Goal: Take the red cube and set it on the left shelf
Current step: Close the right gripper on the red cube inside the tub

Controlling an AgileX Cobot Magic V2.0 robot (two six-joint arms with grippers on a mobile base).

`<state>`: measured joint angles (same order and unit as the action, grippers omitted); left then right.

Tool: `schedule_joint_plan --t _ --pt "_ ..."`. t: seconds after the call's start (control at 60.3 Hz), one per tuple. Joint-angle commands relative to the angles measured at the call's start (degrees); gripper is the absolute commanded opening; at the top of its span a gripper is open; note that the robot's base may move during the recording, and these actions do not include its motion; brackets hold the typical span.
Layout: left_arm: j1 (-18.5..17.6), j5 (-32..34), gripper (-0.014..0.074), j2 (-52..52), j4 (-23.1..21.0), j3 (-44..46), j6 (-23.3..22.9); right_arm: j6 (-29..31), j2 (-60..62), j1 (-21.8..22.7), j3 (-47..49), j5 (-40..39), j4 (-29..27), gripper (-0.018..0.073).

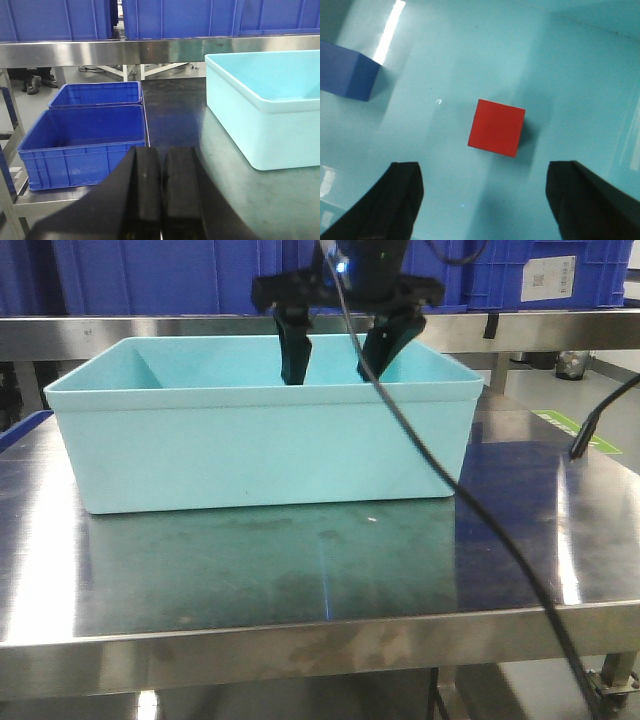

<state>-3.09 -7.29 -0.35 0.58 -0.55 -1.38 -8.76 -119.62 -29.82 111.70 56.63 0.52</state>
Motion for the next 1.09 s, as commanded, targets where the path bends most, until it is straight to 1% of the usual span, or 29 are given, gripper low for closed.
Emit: schedule_joint_plan --t 0.0,0.299,0.531,0.647,0.846,0.945,1.078 --pt "-0.2 5.0 0.0102 -0.8 -0.2 -1.3 0.0 -0.3 2.0 0.2 2.2 -4.3 0.9 0.0615" --pt "-0.2 5.0 0.0102 -0.8 -0.2 -1.3 0.0 -0.3 -2.6 0.2 2.4 -9.0 0.9 0.0615" --pt "-0.2 5.0 0.0102 -0.8 -0.2 -1.3 0.0 -0.3 -4.2 0.2 2.4 -9.9 1.1 0.0608" --pt "-0.2 5.0 0.0102 -0.8 -0.2 -1.3 0.0 -0.3 -4.2 0.2 2.4 -10.7 2.0 0.0536" --pt "-0.2 5.0 0.0102 -0.8 -0.2 -1.3 0.0 -0.3 -4.2 0.2 2.4 -11.3 2.7 0.0293" --pt "-0.2 5.0 0.0102 -0.8 -0.2 -1.3 0.0 -0.3 -3.8 0.2 2.8 -10.4 2.7 0.0187" --pt "-0.2 5.0 0.0102 -0.8 -0.2 -1.3 0.0 -0.3 -2.2 0.2 4.8 -8.0 2.7 0.0137"
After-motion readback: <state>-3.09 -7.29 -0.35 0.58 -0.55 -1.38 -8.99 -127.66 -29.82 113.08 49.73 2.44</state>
